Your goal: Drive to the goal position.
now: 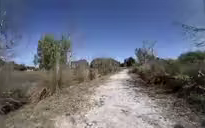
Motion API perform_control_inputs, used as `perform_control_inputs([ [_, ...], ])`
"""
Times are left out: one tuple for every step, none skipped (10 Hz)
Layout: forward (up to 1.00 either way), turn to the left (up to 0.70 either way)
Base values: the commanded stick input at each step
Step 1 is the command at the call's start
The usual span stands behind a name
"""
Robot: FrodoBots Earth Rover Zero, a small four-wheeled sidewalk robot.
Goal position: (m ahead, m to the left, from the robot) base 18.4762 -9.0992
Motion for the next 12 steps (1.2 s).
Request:
perform_control_inputs([
  [0.7, -0.23],
  [0.7, -0.22],
  [0.7, -0.18],
  [0.7, -0.17],
  [0.7, -0.15],
  [0.7, -0.12],
  [0.7, -0.11],
  [0.7, -0.07],
  [0.7, -0.02],
  [0.7, 0.0],
  [0.7, -0.03],
  [0.7, -0.05],
])
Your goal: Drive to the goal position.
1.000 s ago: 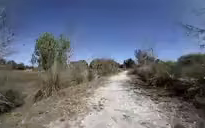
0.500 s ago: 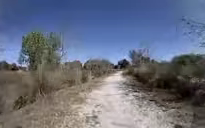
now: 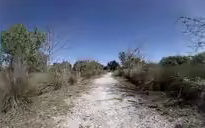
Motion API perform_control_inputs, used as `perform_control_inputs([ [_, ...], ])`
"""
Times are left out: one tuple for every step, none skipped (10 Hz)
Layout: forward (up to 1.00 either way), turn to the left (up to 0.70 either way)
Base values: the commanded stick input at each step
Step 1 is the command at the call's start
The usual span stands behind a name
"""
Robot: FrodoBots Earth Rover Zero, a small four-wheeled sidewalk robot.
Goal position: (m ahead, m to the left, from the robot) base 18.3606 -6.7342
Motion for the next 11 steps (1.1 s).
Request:
perform_control_inputs([
  [0.7, -0.05],
  [0.7, 0.0],
  [0.7, 0.0],
  [0.7, 0.0],
  [0.7, 0.0],
  [0.7, 0.05],
  [0.7, 0.21],
  [0.7, 0.18],
  [0.7, 0.13],
  [0.7, 0.08],
  [0.7, 0.03],
])
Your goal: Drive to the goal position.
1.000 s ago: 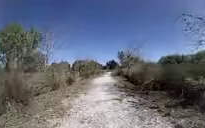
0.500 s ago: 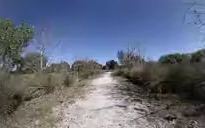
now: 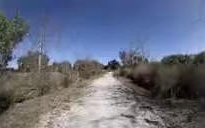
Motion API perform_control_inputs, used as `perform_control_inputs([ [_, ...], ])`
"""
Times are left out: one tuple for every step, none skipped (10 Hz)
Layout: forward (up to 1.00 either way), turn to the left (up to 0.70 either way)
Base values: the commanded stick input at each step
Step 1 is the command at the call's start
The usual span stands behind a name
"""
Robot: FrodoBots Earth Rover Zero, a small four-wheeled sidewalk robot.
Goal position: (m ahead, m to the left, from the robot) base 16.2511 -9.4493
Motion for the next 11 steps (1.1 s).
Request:
perform_control_inputs([
  [0.7, 0.03],
  [0.7, 0.03],
  [0.7, 0.03],
  [0.7, 0.03],
  [0.7, 0.02],
  [0.7, 0.01],
  [0.7, 0.0],
  [0.7, 0.0],
  [0.7, 0.0],
  [0.7, 0.0],
  [0.7, -0.01],
])
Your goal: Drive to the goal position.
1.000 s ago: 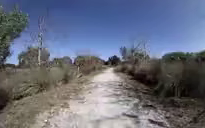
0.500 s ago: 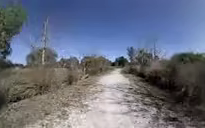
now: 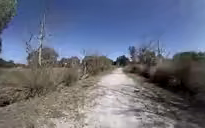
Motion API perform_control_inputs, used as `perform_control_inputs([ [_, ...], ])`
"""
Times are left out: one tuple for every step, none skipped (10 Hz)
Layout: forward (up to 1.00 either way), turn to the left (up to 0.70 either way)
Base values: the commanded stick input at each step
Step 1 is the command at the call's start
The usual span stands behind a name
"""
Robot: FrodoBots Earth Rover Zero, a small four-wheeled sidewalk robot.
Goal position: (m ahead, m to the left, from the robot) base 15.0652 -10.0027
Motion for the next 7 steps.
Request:
perform_control_inputs([
  [0.7, -0.02],
  [0.7, -0.04],
  [0.7, -0.05],
  [0.7, -0.07],
  [0.7, -0.08],
  [0.7, -0.05],
  [0.7, -0.03],
])
